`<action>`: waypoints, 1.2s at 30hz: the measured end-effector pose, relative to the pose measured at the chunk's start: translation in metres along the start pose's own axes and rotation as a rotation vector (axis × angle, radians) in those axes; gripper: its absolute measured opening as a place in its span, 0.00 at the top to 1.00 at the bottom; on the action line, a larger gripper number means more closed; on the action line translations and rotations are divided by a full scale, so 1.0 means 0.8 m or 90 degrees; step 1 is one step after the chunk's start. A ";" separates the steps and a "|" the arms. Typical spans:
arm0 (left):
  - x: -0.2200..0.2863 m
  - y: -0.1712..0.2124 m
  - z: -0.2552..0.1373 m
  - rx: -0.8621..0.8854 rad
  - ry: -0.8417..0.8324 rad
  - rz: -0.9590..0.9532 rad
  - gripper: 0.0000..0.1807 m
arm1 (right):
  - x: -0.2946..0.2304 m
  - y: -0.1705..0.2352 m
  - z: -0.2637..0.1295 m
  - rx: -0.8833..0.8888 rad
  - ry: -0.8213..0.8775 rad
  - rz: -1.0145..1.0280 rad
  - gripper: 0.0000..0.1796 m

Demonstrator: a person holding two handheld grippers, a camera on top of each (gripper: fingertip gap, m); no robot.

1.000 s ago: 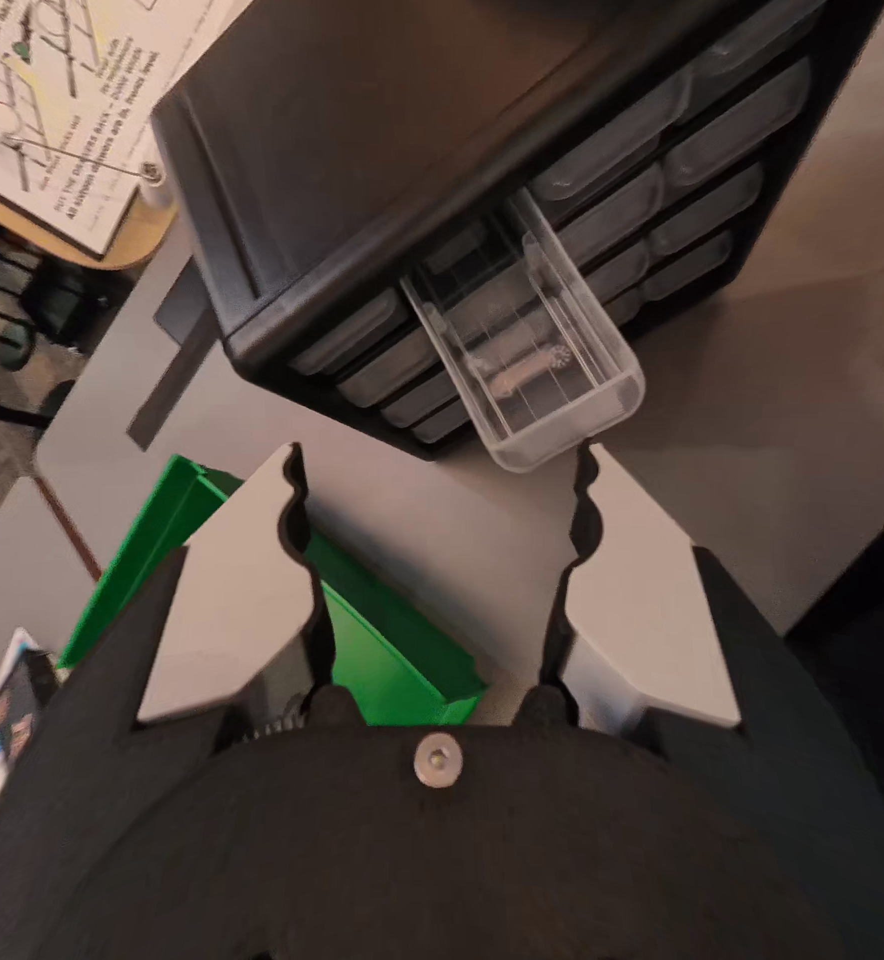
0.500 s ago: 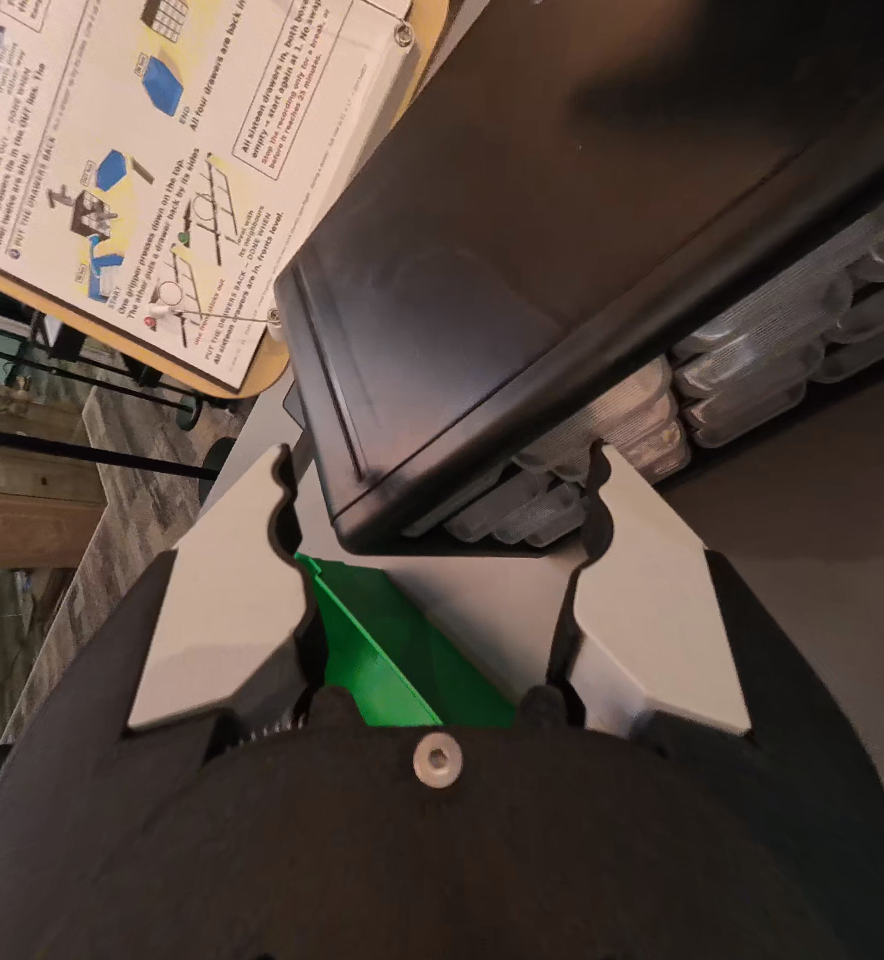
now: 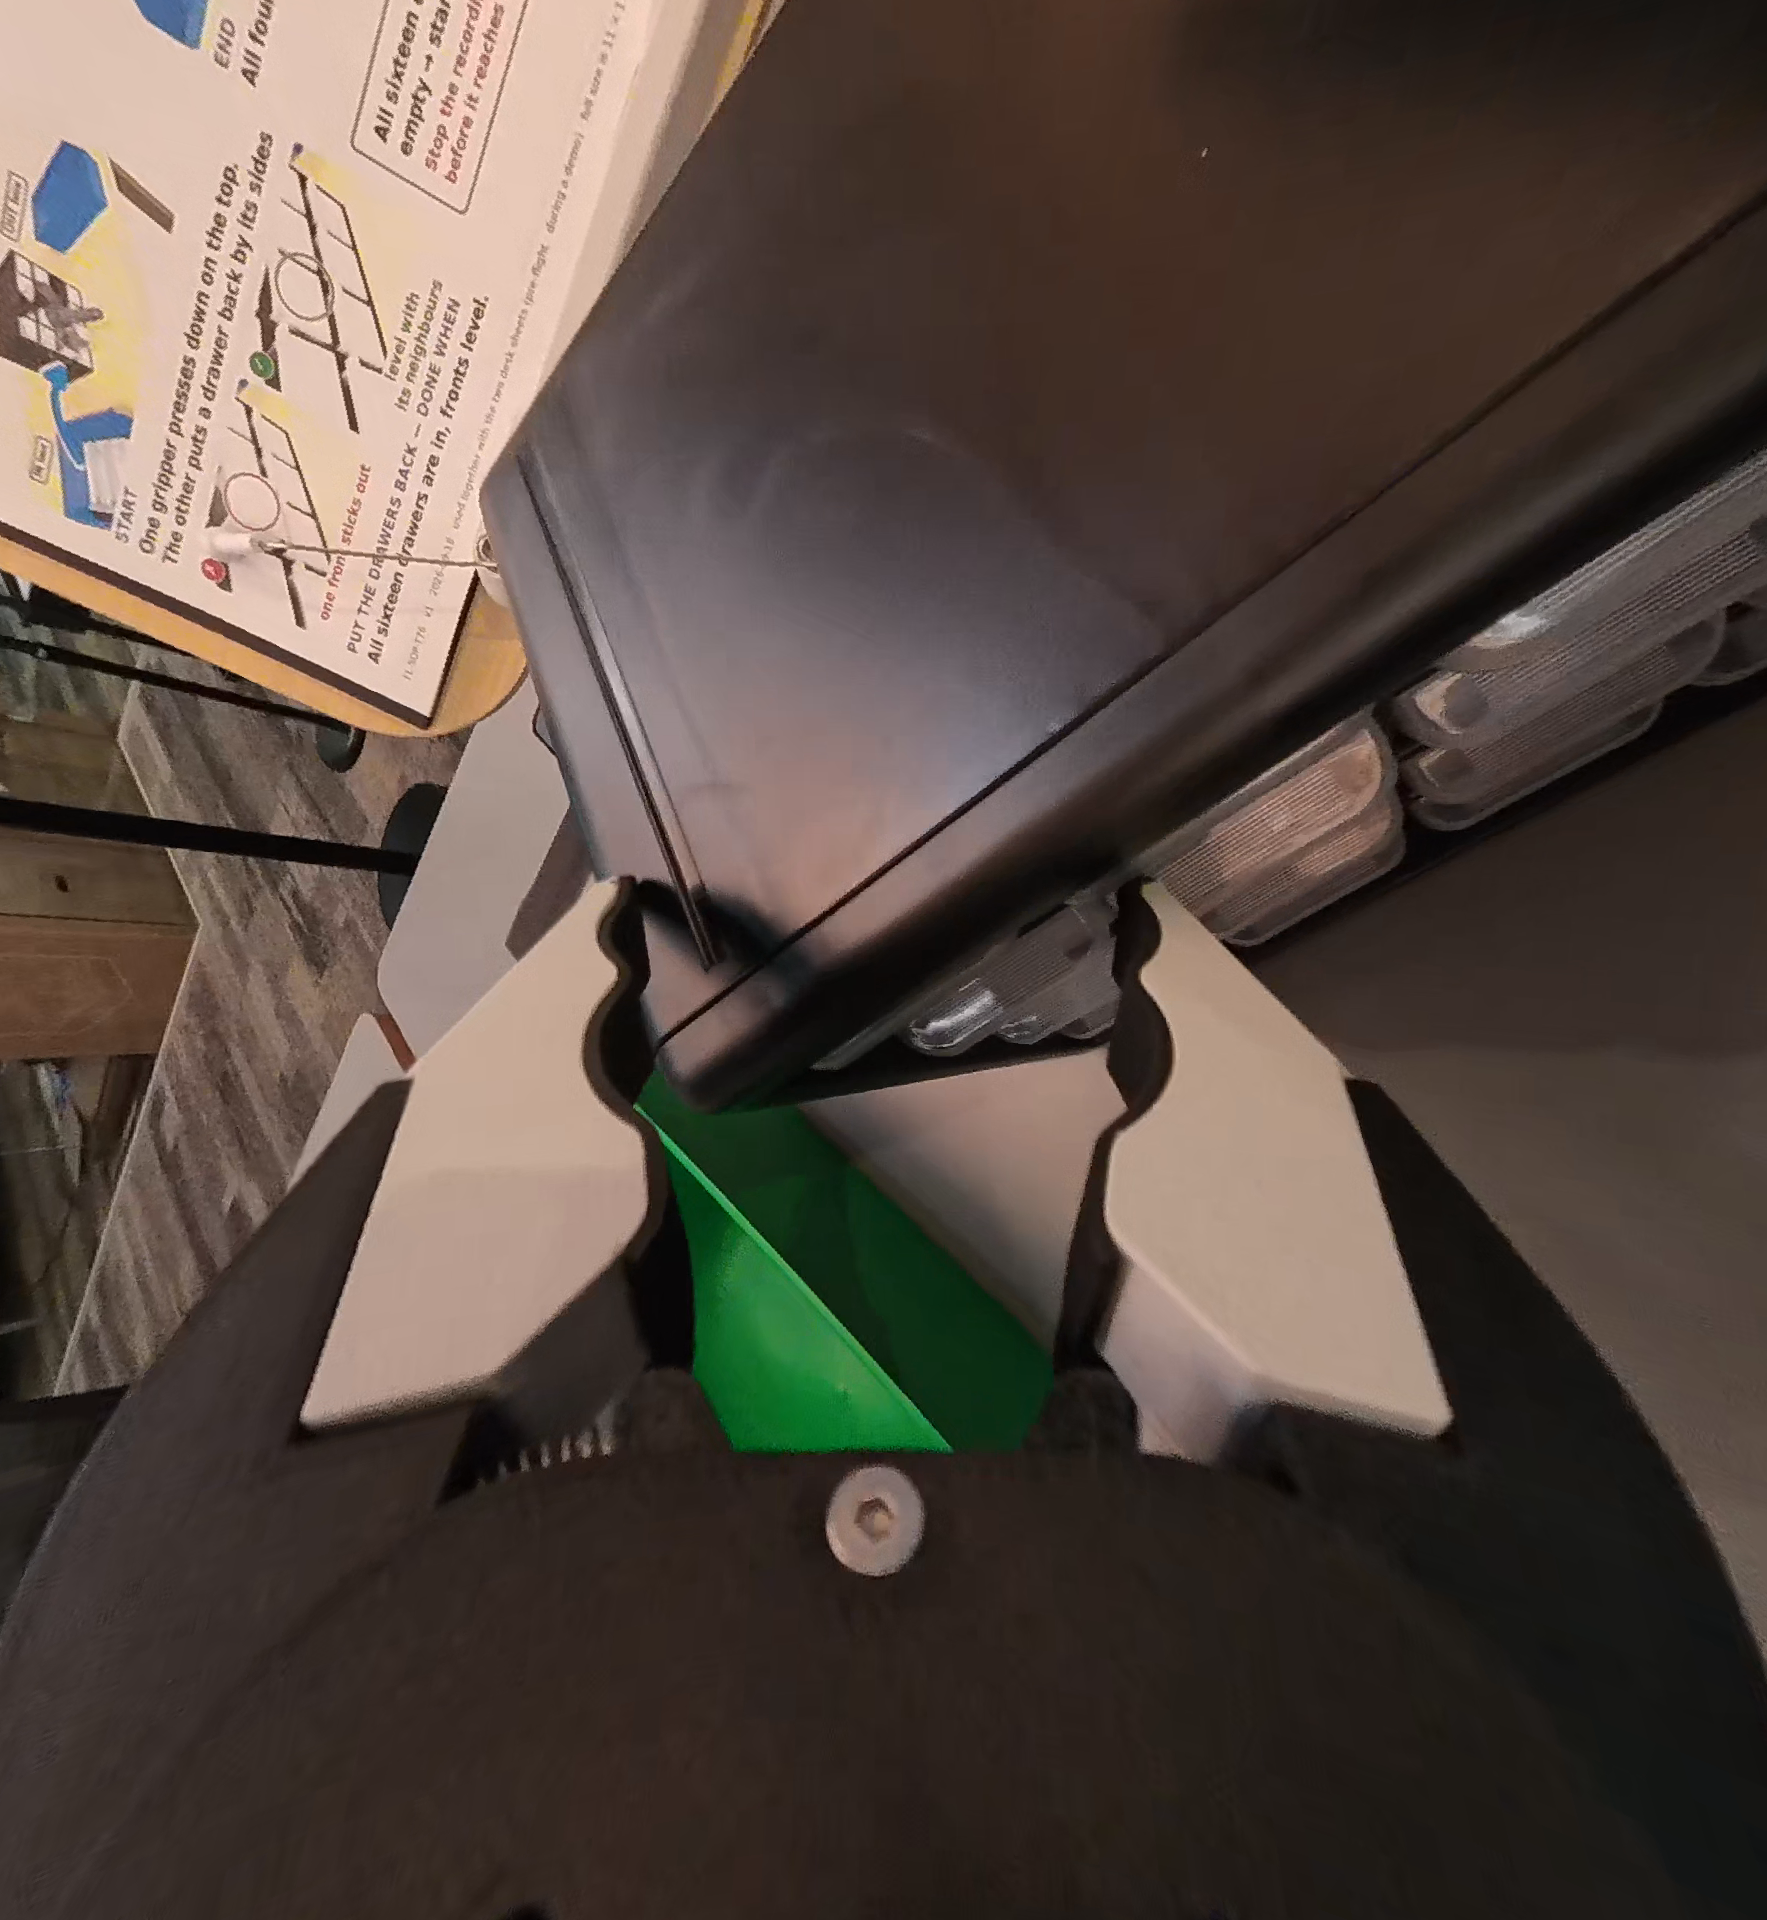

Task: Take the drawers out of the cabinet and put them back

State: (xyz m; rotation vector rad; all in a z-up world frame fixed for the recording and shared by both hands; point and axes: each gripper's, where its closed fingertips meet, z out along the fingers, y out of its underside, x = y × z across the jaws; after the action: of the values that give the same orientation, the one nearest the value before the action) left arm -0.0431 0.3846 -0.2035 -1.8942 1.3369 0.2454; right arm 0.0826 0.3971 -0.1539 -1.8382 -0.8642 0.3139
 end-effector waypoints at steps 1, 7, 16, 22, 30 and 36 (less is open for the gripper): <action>0.001 0.000 -0.001 -0.007 -0.001 -0.001 0.51 | 0.000 0.000 0.000 0.001 -0.001 0.000 1.00; 0.015 -0.003 -0.015 -0.017 0.011 -0.026 0.53 | 0.007 0.001 -0.002 0.007 0.003 -0.006 1.00; 0.020 -0.003 -0.037 0.008 0.043 -0.046 0.57 | 0.005 0.002 -0.005 0.010 -0.003 -0.025 1.00; 0.002 0.035 -0.035 -0.005 0.113 -0.148 0.45 | 0.003 0.017 -0.014 -0.071 0.005 -0.051 1.00; 0.036 0.036 -0.016 0.025 0.190 -0.199 0.45 | 0.001 0.024 -0.020 -0.089 -0.023 -0.006 1.00; 0.051 0.031 -0.031 0.041 0.213 -0.230 0.48 | 0.019 0.024 -0.018 -0.085 0.028 -0.030 1.00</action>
State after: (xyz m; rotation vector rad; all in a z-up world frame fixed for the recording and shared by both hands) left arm -0.0544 0.3352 -0.2217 -2.1431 1.1619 -0.3060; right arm 0.1100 0.3935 -0.1622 -1.9371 -0.9153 0.1898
